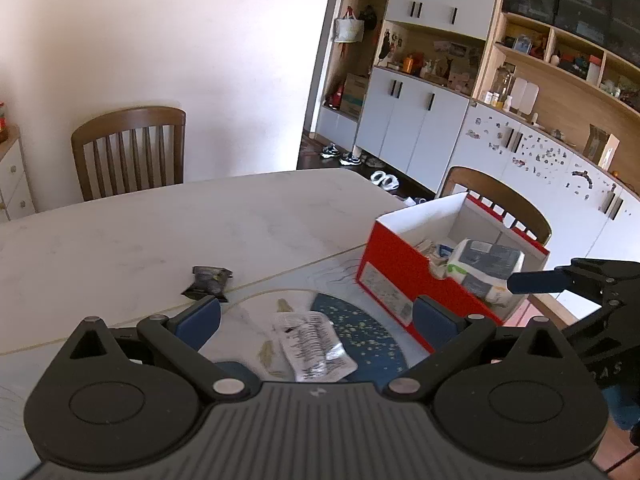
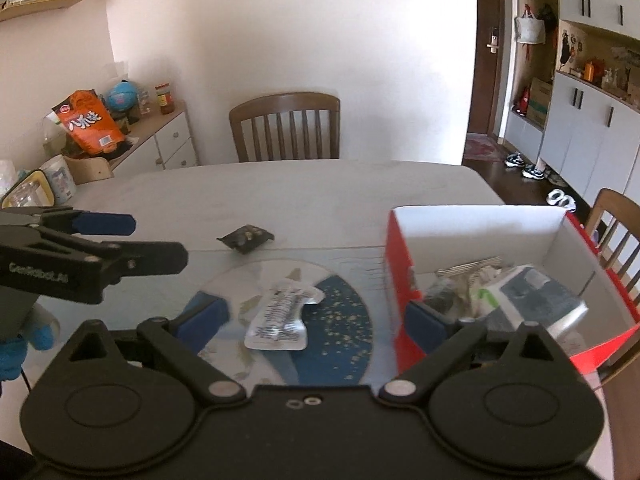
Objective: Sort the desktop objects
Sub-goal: 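Withdraw both open tools from the shoebox back over the table, then approach the black snack bag with the left tool while the right tool approaches the clear sachet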
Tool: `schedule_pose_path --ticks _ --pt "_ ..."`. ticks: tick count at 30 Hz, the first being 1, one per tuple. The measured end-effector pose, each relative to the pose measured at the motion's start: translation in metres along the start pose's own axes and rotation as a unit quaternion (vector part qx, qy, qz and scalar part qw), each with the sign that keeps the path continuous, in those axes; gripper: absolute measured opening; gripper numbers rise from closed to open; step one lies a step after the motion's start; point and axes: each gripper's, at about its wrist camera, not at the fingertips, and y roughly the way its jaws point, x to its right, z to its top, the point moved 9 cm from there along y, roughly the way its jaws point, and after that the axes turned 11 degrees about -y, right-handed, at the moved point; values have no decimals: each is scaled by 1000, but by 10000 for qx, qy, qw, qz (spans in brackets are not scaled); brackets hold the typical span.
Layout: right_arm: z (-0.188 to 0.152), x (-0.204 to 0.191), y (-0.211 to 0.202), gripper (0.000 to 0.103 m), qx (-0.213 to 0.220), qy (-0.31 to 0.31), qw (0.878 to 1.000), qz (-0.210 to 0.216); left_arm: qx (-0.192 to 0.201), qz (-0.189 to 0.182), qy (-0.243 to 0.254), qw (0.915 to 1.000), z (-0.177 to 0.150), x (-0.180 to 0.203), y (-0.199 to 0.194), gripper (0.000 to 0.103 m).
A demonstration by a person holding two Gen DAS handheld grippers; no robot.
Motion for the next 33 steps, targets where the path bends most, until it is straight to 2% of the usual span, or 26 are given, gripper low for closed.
schedule_pose_path --ticks 8,17,33 --pt "-6 -25 18 100 -139 -39 9999 -46 -2 171 -76 9998 -1 -25 6 103" --pt "-9 -36 40 100 -287 -13 9995 -142 -52 384 -155 9991 -3 -56 20 103" --pt "-16 -38 92 100 -534 21 9982 -284 -191 552 11 9983 4 -83 71 103"
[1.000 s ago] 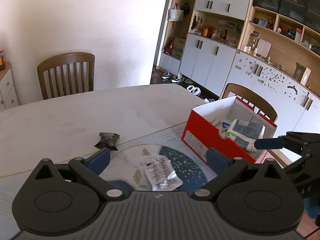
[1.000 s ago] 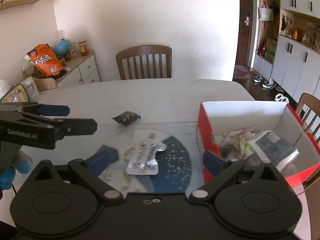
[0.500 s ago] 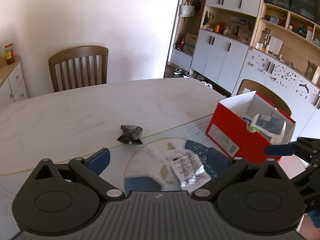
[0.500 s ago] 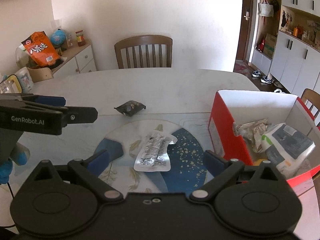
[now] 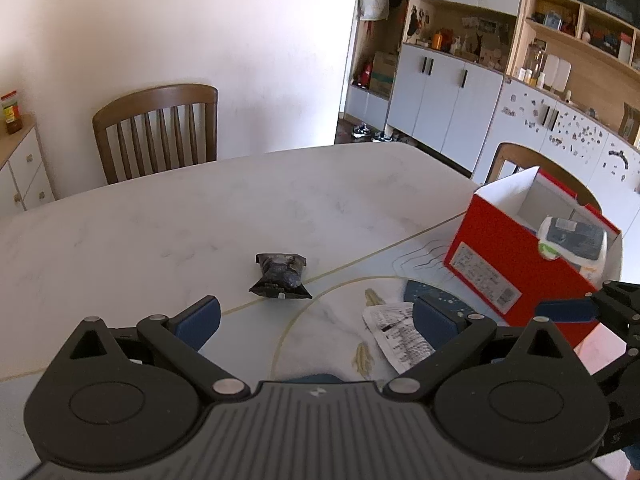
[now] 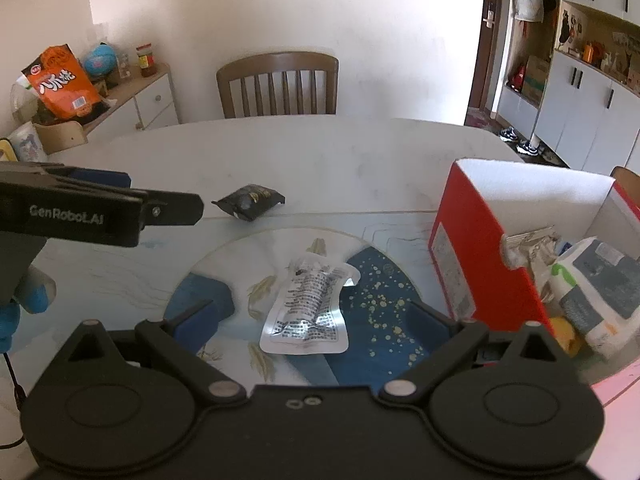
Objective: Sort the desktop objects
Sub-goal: 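Approach the black snack bag with the left tool while the right tool approaches the clear sachet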
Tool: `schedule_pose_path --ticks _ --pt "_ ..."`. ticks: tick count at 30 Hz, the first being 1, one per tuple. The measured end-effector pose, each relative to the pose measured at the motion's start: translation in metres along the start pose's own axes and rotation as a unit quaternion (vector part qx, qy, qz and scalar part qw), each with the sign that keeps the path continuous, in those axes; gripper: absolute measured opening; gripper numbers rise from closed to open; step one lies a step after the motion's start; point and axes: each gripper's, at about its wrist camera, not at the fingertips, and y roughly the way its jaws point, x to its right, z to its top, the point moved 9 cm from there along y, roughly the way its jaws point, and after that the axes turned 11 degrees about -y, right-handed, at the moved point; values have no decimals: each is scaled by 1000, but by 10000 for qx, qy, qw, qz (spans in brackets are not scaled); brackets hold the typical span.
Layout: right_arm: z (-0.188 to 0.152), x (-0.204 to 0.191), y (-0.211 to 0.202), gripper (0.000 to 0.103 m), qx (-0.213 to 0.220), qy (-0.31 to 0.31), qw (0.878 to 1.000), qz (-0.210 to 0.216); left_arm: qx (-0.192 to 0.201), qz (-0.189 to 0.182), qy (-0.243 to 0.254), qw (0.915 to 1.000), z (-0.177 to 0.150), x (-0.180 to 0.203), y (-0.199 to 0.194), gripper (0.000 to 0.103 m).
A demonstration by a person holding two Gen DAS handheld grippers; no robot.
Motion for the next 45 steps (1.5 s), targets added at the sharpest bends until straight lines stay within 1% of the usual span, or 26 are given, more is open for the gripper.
schedule_pose_path --ticks 12,19,21,23,27,31,33,39,45 --pt "-6 -8 41 100 -233 -111 9997 -12 -209 146 130 9996 2 -20 54 103" --pt "-12 -6 65 98 -417 -125 9990 -52 -154 277 256 9992 9 -24 78 103" --pt "-14 -6 70 97 -461 -136 9988 -2 -168 321 349 9987 9 -23 85 103" --pt "-14 -8 73 96 -450 -175 9988 -21 -143 388 459 9981 8 -23 91 103" --pt "-17 -9 78 93 -487 -141 9987 -27 -186 443 477 9977 6 -23 101 103" --pt "-19 -9 81 90 -501 -97 9987 -32 -185 533 599 9966 4 -22 110 103" --pt "-20 -10 82 89 -524 -81 9986 -27 -224 526 575 9967 3 -23 114 103" --pt "-23 -9 87 88 -569 -93 9983 -30 -276 679 480 9962 1 -28 125 103" --pt "-23 -8 91 87 -557 -85 9984 -45 -225 742 459 9959 1 -30 129 103"
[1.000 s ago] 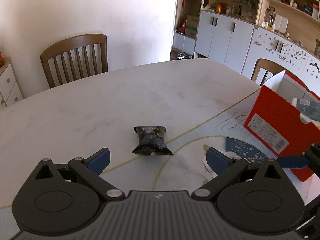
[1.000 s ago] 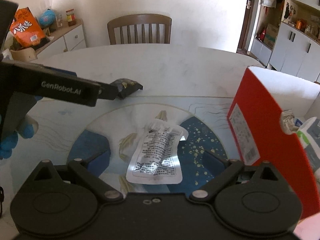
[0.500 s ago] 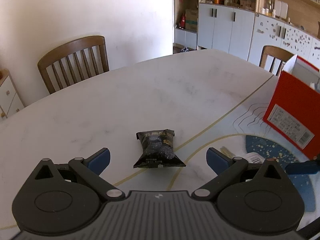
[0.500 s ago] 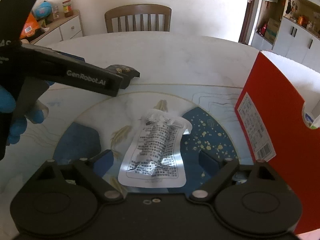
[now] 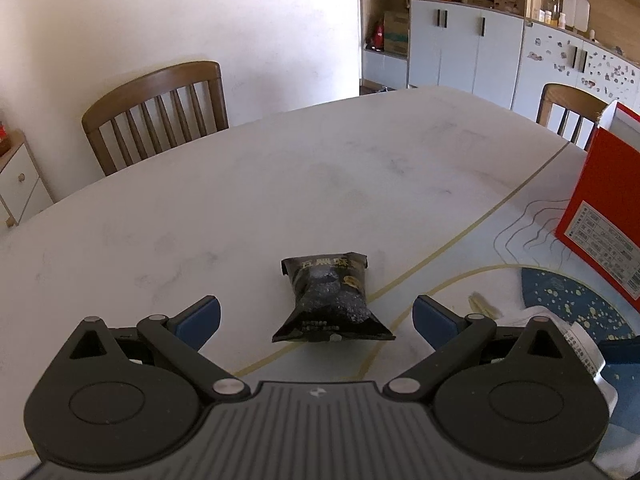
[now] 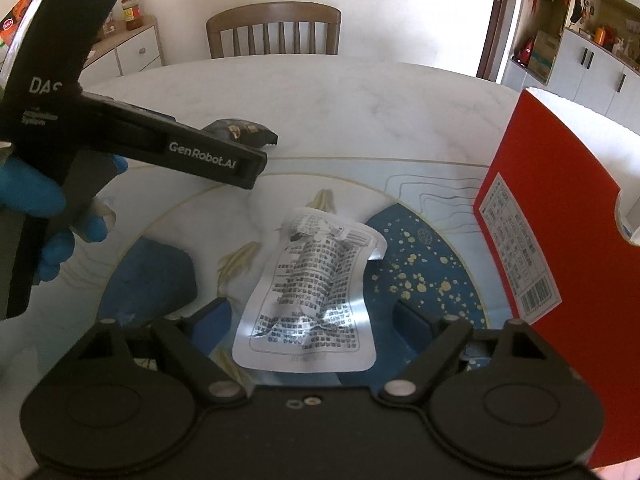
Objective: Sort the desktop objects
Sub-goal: 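Approach the black snack bag with the left tool while the right tool approaches the clear sachet, then close the left tool on the black snack bag while the right tool grasps the clear sachet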
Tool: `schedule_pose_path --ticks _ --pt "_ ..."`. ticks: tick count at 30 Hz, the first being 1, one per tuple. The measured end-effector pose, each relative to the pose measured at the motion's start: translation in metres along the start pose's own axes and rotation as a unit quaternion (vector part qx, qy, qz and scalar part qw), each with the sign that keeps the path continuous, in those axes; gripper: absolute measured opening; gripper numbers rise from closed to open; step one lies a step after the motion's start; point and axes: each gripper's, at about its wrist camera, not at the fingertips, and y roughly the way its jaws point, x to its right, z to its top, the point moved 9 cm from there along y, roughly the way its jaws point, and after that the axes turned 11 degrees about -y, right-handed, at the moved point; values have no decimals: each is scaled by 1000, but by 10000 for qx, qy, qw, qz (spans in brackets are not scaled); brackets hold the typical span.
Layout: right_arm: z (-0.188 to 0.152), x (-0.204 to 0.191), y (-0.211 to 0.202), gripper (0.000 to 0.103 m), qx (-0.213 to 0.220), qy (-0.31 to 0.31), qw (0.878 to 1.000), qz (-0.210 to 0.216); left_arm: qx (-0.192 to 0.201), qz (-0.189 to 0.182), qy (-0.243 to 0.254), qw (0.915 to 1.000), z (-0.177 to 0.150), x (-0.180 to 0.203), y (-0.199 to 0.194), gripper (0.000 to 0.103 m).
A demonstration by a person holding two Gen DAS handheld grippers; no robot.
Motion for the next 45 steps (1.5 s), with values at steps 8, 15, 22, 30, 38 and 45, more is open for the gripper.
schedule_pose_path --ticks 8,15,22,30,38,45 --pt "-1 0 1 87 11 2 10000 0 48 15 198 9998 1 8 7 102" --pt "-1 1 0 88 22 17 10000 -5 -29 7 71 10000 2 3 12 87" --pt "0 -2 0 78 54 -50 10000 51 -39 -41 14 10000 1 6 11 65" --pt "3 -3 -1 67 59 -45 10000 48 -104 -16 -85 9999 3 7 9 44" --pt "4 3 -5 66 38 49 10000 -2 -112 -31 -83 9999 4 9 6 39" --pt "6 9 -19 66 133 106 9999 -26 -52 -45 -115 9999 7 14 -8 38"
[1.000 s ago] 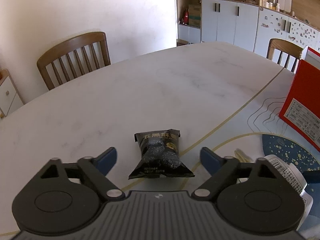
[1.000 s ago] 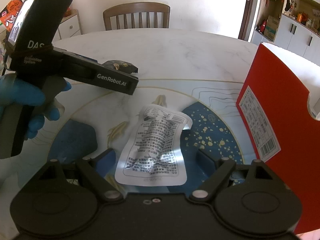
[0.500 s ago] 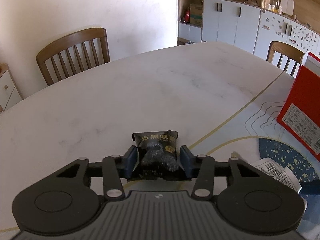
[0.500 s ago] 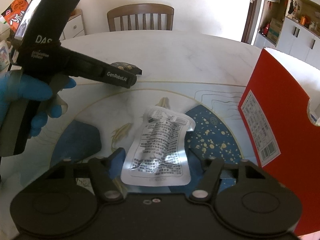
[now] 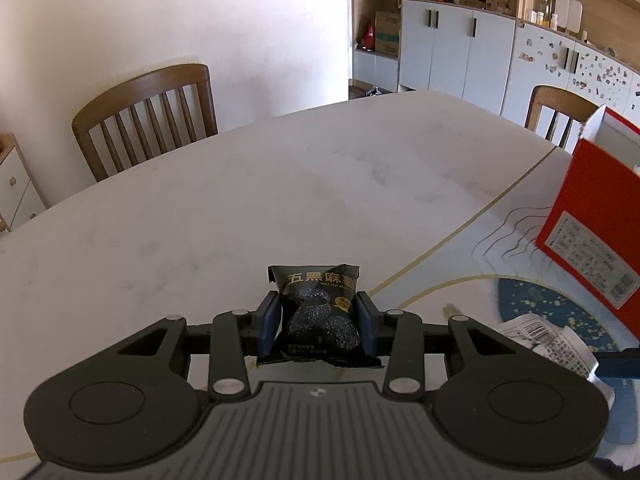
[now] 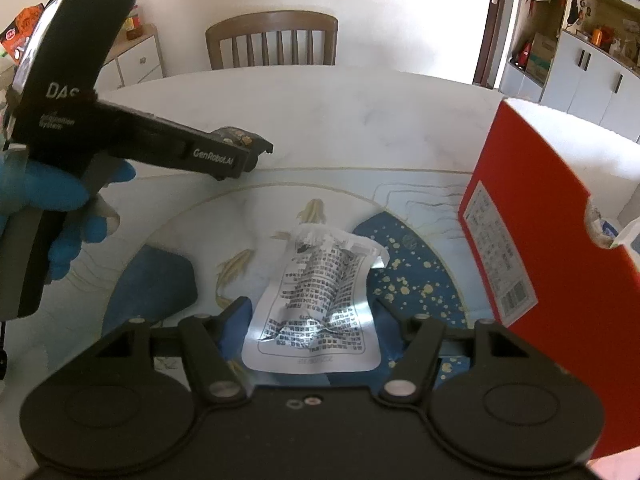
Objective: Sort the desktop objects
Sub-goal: 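Close the left tool on the black snack bag while the right tool grasps the clear sachet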
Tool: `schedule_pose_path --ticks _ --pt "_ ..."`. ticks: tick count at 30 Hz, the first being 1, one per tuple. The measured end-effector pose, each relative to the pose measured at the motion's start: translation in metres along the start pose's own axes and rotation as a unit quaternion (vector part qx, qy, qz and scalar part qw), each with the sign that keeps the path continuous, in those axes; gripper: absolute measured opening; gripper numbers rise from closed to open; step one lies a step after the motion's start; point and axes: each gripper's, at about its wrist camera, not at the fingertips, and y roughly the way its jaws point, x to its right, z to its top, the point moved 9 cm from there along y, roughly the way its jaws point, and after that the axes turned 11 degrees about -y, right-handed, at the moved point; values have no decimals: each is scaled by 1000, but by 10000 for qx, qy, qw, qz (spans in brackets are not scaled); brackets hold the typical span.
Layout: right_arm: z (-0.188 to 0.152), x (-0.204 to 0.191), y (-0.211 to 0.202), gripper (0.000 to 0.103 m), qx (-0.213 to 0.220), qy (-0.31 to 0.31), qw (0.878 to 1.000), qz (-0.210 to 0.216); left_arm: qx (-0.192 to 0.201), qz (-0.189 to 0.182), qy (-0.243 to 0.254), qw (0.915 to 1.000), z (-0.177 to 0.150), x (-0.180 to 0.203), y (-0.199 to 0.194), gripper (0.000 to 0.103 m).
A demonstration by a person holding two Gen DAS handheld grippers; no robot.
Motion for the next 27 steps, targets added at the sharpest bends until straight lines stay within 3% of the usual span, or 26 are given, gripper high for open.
schedule_pose_path --ticks 11,27 --pt "0 4 -32 65 154 58 9999 49 21 -103 -17 9999 -6 16 -42 38" --pt "-12 9 -80 65 330 162 9992 172 -259 -445 -112 9986 -36 42 -97 38"
